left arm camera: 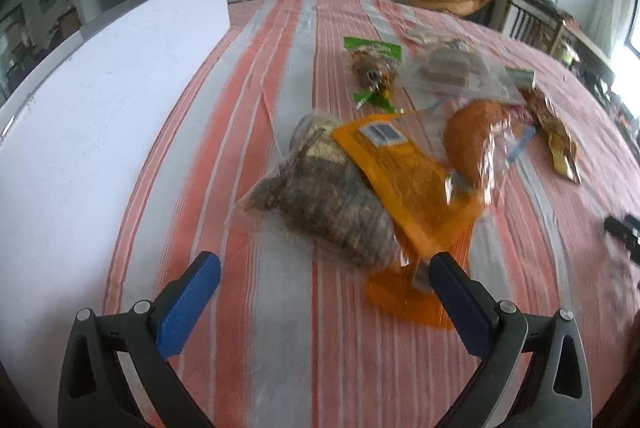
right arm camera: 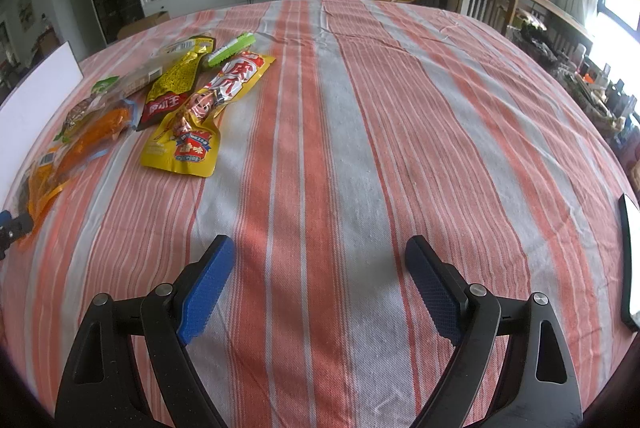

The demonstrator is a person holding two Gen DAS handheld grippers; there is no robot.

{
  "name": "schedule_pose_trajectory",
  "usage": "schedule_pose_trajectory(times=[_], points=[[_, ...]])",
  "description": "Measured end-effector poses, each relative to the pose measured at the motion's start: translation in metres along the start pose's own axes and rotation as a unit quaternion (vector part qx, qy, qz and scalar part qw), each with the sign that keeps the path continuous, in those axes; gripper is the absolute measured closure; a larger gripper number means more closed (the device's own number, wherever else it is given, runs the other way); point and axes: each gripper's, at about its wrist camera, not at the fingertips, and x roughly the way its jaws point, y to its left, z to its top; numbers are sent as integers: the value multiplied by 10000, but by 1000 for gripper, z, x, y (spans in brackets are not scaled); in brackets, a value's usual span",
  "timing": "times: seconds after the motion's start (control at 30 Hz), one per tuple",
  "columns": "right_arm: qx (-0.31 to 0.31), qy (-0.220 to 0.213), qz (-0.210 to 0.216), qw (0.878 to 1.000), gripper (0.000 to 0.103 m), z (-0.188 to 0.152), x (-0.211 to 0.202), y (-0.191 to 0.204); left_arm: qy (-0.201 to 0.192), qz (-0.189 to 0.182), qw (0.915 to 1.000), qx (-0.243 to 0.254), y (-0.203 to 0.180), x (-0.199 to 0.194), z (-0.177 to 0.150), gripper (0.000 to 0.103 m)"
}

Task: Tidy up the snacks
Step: 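Grasp the orange-labelled jerky bag with the left tool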

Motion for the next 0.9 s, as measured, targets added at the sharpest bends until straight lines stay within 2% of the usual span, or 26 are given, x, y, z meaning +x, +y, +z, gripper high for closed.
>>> schedule_pose_trajectory(times=[0.07, 0.23, 0.43, 0.67, 0.77, 0.83, 0.9], points=[[2, -1, 2, 10000, 13, 0, 0, 0, 115, 81, 9999, 43, 2, -1, -1, 0], [0, 0, -2, 10000, 13, 0, 0, 1, 457, 72, 9985, -286, 15, 5, 13, 0], [6, -2, 1, 10000, 13, 0, 0, 0, 842, -49, 9961, -250, 7, 34, 55, 0], [9, -2, 0, 10000, 13, 0, 0, 0, 681, 55, 9967, -450, 6, 64, 97, 0], [11, -4, 1, 10000, 13, 0, 0, 1, 816, 6, 9955, -490, 8, 70, 110, 0], [13, -4, 1, 10000, 13, 0, 0, 0, 824, 20, 9958, -392, 11, 67, 116, 0], [13, -4, 1, 10000, 13, 0, 0, 1, 651, 46, 9978, -76, 15, 61, 122, 0]])
